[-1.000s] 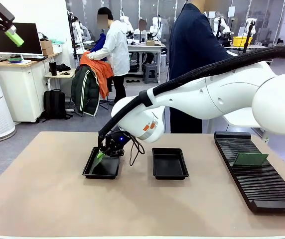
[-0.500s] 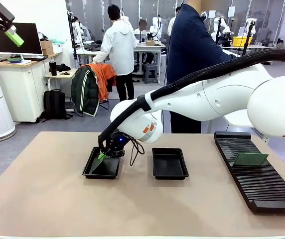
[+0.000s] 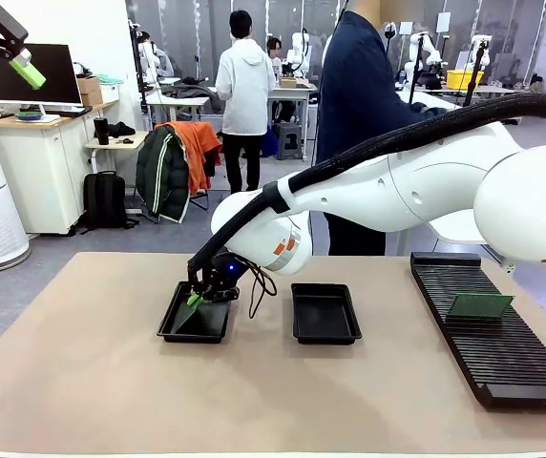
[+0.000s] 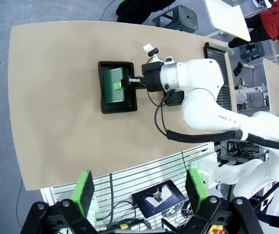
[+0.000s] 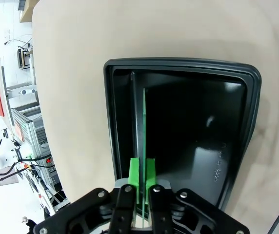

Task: Inspect and transfer BCBs to ESD trays.
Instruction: Pick up the Blank PCB from the PCB Rack and place it in the left ESD tray.

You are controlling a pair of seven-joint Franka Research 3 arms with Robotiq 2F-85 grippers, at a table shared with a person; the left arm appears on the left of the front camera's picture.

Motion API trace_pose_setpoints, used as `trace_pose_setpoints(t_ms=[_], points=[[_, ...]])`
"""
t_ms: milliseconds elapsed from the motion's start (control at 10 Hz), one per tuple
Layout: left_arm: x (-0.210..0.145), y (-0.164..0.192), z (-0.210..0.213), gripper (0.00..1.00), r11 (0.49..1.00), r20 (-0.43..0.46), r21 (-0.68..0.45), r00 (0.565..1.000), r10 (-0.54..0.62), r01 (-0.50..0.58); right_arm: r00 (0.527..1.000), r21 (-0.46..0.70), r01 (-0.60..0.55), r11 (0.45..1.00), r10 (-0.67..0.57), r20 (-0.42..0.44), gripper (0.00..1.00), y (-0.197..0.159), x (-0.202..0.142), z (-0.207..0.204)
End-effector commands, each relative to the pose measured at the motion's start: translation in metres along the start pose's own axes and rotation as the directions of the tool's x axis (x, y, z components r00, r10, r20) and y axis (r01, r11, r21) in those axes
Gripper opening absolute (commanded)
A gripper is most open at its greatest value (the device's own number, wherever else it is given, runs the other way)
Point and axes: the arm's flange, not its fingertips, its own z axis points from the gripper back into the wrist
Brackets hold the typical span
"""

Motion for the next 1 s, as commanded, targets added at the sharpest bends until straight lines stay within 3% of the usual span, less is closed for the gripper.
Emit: trace_pose_setpoints(t_ms=[0,100,200,300,400,500,600,700,800,900], points=[[0.000,0.001,-0.001,1.00,1.000,0.009,-0.009,1.000,0.004,-0.004,1.000,-0.038,-0.003,0.999,0.003,-0.003,0.22,0.007,0.001,0.006],[0.000,0.001,-0.001,1.00,1.000,0.009,-0.009,1.000,0.004,-0.004,1.000,-0.058,-0.004,0.998,0.004,-0.001,0.29,0.009,0.001,0.009],[0.000,0.001,-0.001,1.00,1.000,0.009,-0.009,1.000,0.004,-0.004,1.000,-0.071,-0.009,0.997,0.009,0.004,0.22,0.011,0.001,0.012],[0.000,0.001,-0.001,1.00,1.000,0.009,-0.009,1.000,0.004,-0.004,1.000,-0.103,-0.011,0.995,0.012,0.009,0.42,0.014,0.001,0.014],[0.000,0.001,-0.001,1.00,1.000,0.009,-0.009,1.000,0.004,-0.004,1.000,-0.127,-0.015,0.992,0.016,0.007,0.35,0.017,0.002,0.016],[0.000,0.001,-0.001,1.00,1.000,0.009,-0.009,1.000,0.004,-0.004,1.000,-0.147,-0.024,0.989,0.025,0.007,0.55,0.022,0.002,0.018],[0.000,0.001,-0.001,1.00,1.000,0.009,-0.009,1.000,0.004,-0.004,1.000,-0.184,-0.024,0.983,0.026,0.012,0.48,0.026,0.002,0.020],[0.000,0.001,-0.001,1.00,1.000,0.009,-0.009,1.000,0.004,-0.004,0.999,-0.225,-0.026,0.974,0.030,0.015,0.67,0.031,0.002,0.022],[0.000,0.001,-0.001,1.00,1.000,0.009,-0.009,1.000,0.004,-0.004,0.999,-0.256,-0.030,0.966,0.037,0.022,0.60,0.036,0.001,0.024],[0.000,0.001,-0.001,1.00,1.000,0.009,-0.009,1.000,0.004,-0.004,0.999,-0.279,-0.034,0.960,0.040,0.019,0.79,0.042,0.000,0.028]])
